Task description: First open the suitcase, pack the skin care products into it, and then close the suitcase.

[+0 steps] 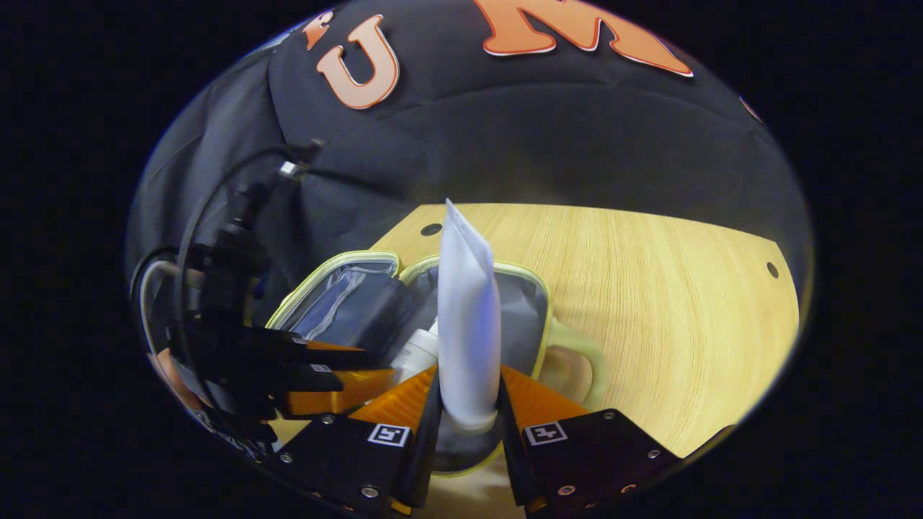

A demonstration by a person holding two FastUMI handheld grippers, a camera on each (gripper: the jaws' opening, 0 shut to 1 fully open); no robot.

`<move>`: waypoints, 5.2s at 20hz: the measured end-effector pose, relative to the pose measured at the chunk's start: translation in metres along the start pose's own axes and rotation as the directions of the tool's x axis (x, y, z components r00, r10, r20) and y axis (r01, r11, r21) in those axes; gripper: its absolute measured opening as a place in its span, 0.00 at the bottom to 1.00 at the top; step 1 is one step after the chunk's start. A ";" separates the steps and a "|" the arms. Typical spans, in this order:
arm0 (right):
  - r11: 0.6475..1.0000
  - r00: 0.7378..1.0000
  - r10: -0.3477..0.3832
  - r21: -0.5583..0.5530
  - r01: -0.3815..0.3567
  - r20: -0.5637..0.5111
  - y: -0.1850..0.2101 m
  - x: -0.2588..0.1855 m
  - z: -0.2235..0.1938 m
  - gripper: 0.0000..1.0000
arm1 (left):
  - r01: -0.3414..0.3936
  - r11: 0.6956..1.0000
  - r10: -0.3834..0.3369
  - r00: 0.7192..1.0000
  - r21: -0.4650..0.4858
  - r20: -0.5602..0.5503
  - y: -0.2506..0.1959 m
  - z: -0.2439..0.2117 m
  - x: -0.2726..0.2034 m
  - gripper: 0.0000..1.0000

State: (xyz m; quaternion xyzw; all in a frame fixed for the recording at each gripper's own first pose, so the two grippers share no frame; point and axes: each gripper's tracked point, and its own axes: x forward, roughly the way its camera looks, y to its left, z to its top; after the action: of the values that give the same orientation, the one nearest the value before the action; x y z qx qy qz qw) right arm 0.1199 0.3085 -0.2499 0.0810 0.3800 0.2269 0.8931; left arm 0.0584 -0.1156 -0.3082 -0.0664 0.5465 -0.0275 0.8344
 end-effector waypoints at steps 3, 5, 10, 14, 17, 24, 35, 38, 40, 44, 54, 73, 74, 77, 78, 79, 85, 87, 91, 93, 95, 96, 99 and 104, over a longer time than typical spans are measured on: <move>1.000 0.998 0.003 0.019 -0.002 -0.064 0.005 0.011 -0.013 0.43 | -0.086 0.995 0.082 0.993 0.045 0.089 0.032 0.016 -0.018 0.70; 1.000 0.995 -0.004 0.027 0.007 -0.102 0.007 0.020 -0.021 0.44 | -0.126 0.991 0.121 0.985 0.034 0.124 0.050 0.021 -0.035 0.73; 0.999 0.979 -0.022 0.026 0.027 -0.202 0.010 0.025 -0.041 0.44 | -0.192 0.975 0.209 0.965 -0.116 0.157 0.106 0.023 -0.073 0.77; 0.996 0.955 -0.041 0.063 0.062 -0.295 0.010 0.028 -0.054 0.44 | -0.259 0.943 0.294 0.943 -0.210 0.157 0.157 0.012 -0.091 0.77; 0.989 0.935 -0.043 0.119 0.090 -0.352 0.011 0.037 -0.062 0.44 | -0.300 0.913 0.348 0.927 -0.277 0.143 0.197 -0.004 -0.093 0.77; 0.963 0.930 -0.116 0.190 0.191 -0.348 0.002 0.051 -0.057 0.41 | -0.341 0.860 0.414 0.901 -0.380 0.128 0.259 -0.026 -0.102 0.78; 0.918 0.955 -0.202 0.298 0.263 -0.219 -0.029 0.024 -0.010 0.50 | -0.206 0.769 0.322 0.942 -0.604 0.089 0.309 -0.041 -0.066 0.87; 0.921 0.958 -0.236 0.278 0.274 -0.163 -0.039 0.005 0.001 0.51 | -0.105 0.727 0.270 0.952 -0.679 0.142 0.316 -0.030 -0.059 0.88; 0.922 0.960 -0.245 0.274 0.275 -0.137 -0.043 -0.010 0.006 0.54 | -0.041 0.679 0.255 0.949 -0.733 0.184 0.320 -0.019 -0.061 0.88; 0.926 0.962 -0.262 0.261 0.272 -0.071 -0.050 -0.036 0.017 0.62 | 0.012 0.595 0.196 0.968 -0.804 0.159 0.314 -0.019 -0.063 0.87; 0.948 0.945 -0.292 0.176 0.266 0.149 -0.066 -0.097 0.051 0.84 | 0.160 0.598 0.105 0.956 -0.786 0.274 0.299 0.008 -0.077 0.11; 0.968 0.948 -0.180 0.216 0.124 0.262 -0.079 -0.121 0.091 0.87 | 0.520 0.742 -0.139 0.737 -0.423 0.662 0.119 0.131 -0.283 0.10; 0.969 0.946 -0.176 0.217 0.118 0.272 -0.082 -0.125 0.093 0.87 | 0.533 0.749 -0.167 0.728 -0.395 0.665 0.104 0.136 -0.287 0.10; 0.971 0.946 -0.169 0.214 0.111 0.278 -0.091 -0.128 0.095 0.87 | 0.551 0.777 -0.241 0.707 -0.305 0.665 0.059 0.146 -0.294 0.10; 0.970 0.947 -0.170 0.218 0.111 0.272 -0.093 -0.130 0.092 0.86 | 0.571 0.772 -0.270 0.692 -0.279 0.669 0.045 0.149 -0.297 0.10; 0.970 0.948 -0.164 0.220 0.105 0.272 -0.095 -0.132 0.091 0.87 | 0.595 0.759 -0.298 0.678 -0.264 0.672 0.030 0.154 -0.298 0.10; 0.971 0.936 -0.173 0.212 0.110 0.305 -0.116 -0.147 0.094 0.87 | 0.632 0.754 -0.404 0.661 -0.179 0.633 -0.048 0.155 -0.285 0.10; 0.971 0.929 -0.186 0.203 0.125 0.319 -0.124 -0.153 0.096 0.87 | 0.641 0.751 -0.441 0.663 -0.156 0.605 -0.083 0.155 -0.276 0.10; 0.974 0.923 -0.196 0.179 0.143 0.332 -0.134 -0.160 0.096 0.87 | 0.647 0.753 -0.506 0.683 -0.117 0.527 -0.143 0.147 -0.249 0.10; 0.973 0.923 -0.197 0.183 0.142 0.331 -0.141 -0.162 0.092 0.88 | 0.642 0.760 -0.527 0.699 -0.102 0.483 -0.166 0.143 -0.234 0.10; 0.971 0.922 -0.199 0.192 0.141 0.332 -0.148 -0.166 0.090 0.89 | 0.638 0.765 -0.550 0.718 -0.087 0.428 -0.192 0.134 -0.216 0.10; 0.970 0.921 -0.204 0.195 0.144 0.333 -0.151 -0.167 0.089 0.90 | 0.634 0.769 -0.558 0.728 -0.082 0.399 -0.200 0.128 -0.209 0.10; 0.969 0.921 -0.206 0.197 0.146 0.332 -0.158 -0.170 0.086 0.90 | 0.614 0.786 -0.565 0.759 -0.068 0.322 -0.231 0.113 -0.180 0.10; 0.969 0.923 -0.205 0.199 0.145 0.325 -0.166 -0.172 0.079 0.90 | 0.512 0.859 -0.503 0.844 -0.004 0.185 -0.259 0.084 -0.141 0.10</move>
State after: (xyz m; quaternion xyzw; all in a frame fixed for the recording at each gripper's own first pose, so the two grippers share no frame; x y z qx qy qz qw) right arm 0.1282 0.0839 -0.1369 0.1615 0.2422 0.0949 0.9520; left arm 0.0852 -0.3480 -0.1103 -0.2327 0.4333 -0.2267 0.8407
